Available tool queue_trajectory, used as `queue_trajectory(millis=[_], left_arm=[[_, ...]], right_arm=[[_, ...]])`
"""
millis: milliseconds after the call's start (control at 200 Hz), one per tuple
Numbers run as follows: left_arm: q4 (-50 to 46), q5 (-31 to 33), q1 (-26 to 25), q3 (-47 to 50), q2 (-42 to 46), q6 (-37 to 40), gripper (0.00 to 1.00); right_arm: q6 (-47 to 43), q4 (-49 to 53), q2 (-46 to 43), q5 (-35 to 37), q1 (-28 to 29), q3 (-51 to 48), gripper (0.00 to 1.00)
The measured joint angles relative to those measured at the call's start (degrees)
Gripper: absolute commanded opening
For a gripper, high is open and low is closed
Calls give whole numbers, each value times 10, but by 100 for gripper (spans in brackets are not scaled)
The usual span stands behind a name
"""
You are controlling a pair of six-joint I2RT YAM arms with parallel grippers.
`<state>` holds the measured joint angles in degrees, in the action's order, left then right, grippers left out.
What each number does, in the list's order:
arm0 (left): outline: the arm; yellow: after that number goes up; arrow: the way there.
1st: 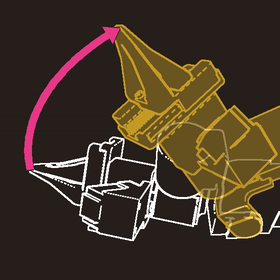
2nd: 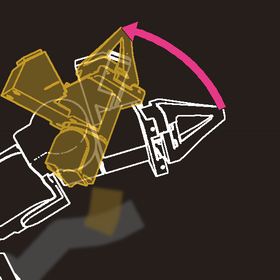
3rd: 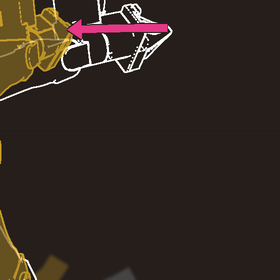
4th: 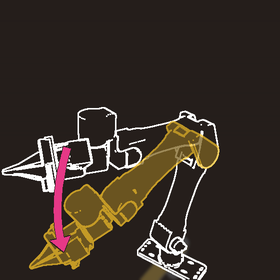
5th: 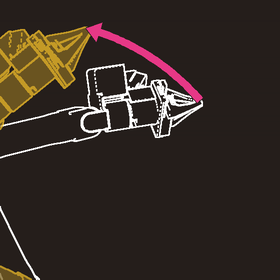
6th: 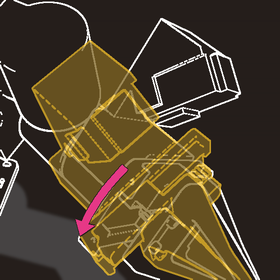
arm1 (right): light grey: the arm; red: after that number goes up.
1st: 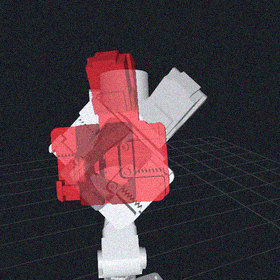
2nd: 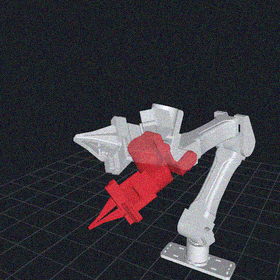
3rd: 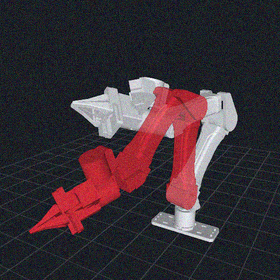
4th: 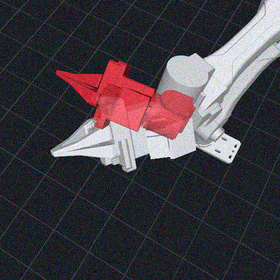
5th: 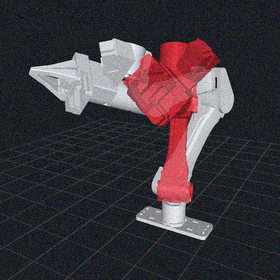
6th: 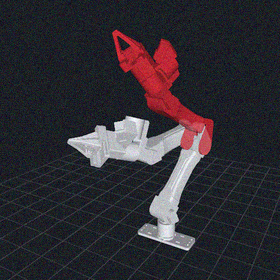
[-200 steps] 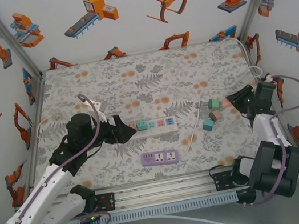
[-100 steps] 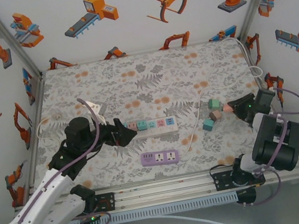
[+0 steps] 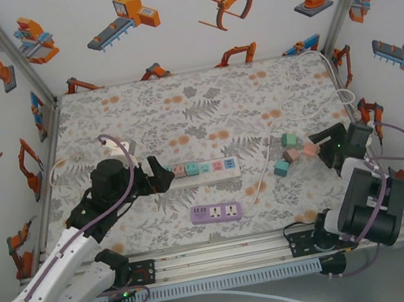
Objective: Pull the plug off the socket
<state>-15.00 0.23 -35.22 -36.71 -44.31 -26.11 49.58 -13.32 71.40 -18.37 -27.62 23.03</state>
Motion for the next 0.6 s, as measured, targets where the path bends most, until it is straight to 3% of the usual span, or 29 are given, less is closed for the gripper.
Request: queue_trajectory(millis=[180, 290, 436, 601], left_arm=[[-26, 68, 0, 0, 0, -30, 97], [-29, 85, 2, 0, -3, -40, 97], [-28, 93, 5, 0, -10, -46, 97], [-26, 93, 10, 0, -24, -48, 97]], right_arm=[[-14, 47, -133, 34, 11, 0, 72], [-48, 77, -208, 57, 61, 8, 72], [-124, 107, -256, 88, 191, 50, 71], [-241, 115, -229, 105, 363, 116, 70]])
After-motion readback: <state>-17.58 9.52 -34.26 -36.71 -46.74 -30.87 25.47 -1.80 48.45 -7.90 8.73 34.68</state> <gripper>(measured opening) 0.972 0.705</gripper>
